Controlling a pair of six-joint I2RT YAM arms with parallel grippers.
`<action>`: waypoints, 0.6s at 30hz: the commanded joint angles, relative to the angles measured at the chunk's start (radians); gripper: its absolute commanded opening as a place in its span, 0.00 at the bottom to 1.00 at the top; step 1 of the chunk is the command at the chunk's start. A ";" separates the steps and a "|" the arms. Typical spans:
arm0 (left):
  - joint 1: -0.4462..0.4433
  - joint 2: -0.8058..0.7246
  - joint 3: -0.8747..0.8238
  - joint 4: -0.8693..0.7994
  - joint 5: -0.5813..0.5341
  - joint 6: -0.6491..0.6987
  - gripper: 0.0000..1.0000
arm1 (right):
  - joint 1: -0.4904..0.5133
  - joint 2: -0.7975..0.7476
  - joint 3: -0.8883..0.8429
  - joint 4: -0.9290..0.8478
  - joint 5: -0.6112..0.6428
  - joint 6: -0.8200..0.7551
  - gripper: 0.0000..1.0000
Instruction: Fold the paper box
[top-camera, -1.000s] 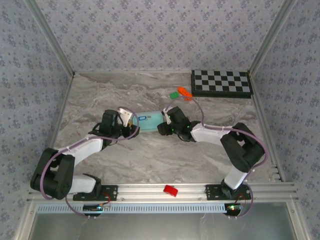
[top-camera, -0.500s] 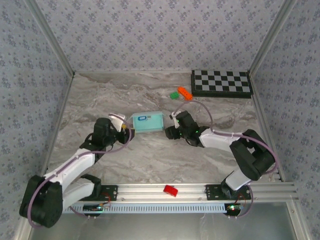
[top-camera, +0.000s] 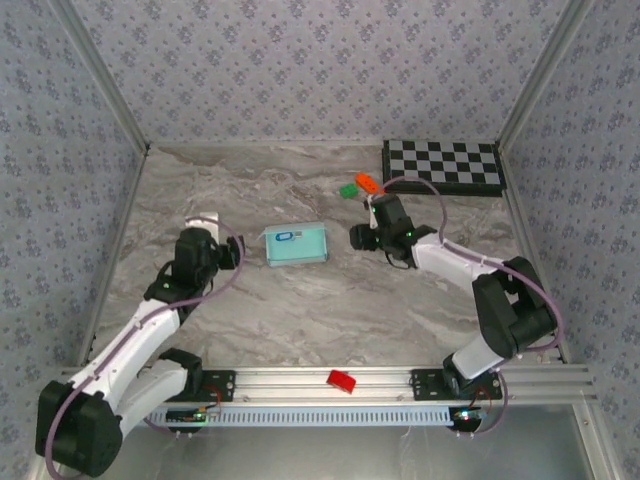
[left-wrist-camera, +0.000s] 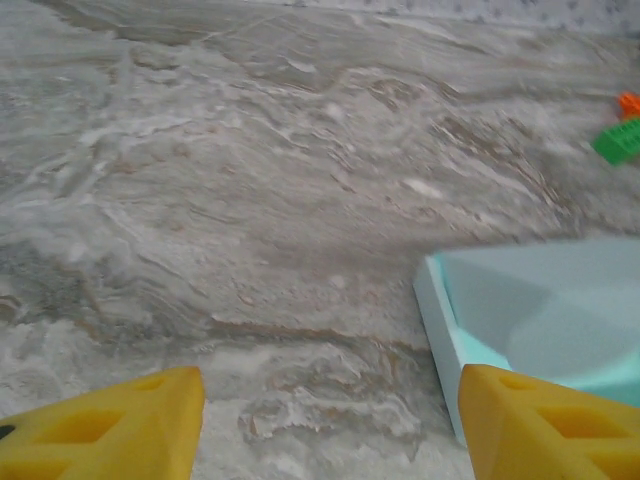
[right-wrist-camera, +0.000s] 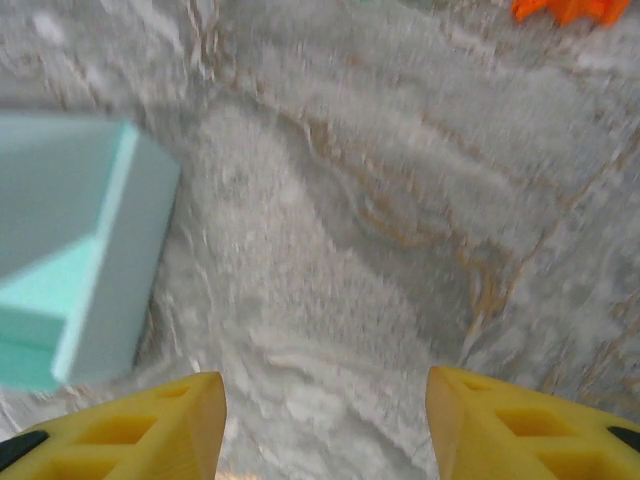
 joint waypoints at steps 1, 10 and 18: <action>0.060 0.089 0.138 -0.077 0.022 -0.097 0.68 | -0.026 0.045 0.144 -0.142 -0.066 0.029 0.56; 0.108 0.449 0.512 -0.240 0.373 -0.132 0.67 | -0.022 0.288 0.597 -0.393 -0.236 0.035 0.53; 0.091 0.617 0.614 -0.298 0.499 -0.152 0.60 | 0.007 0.389 0.706 -0.447 -0.290 0.046 0.54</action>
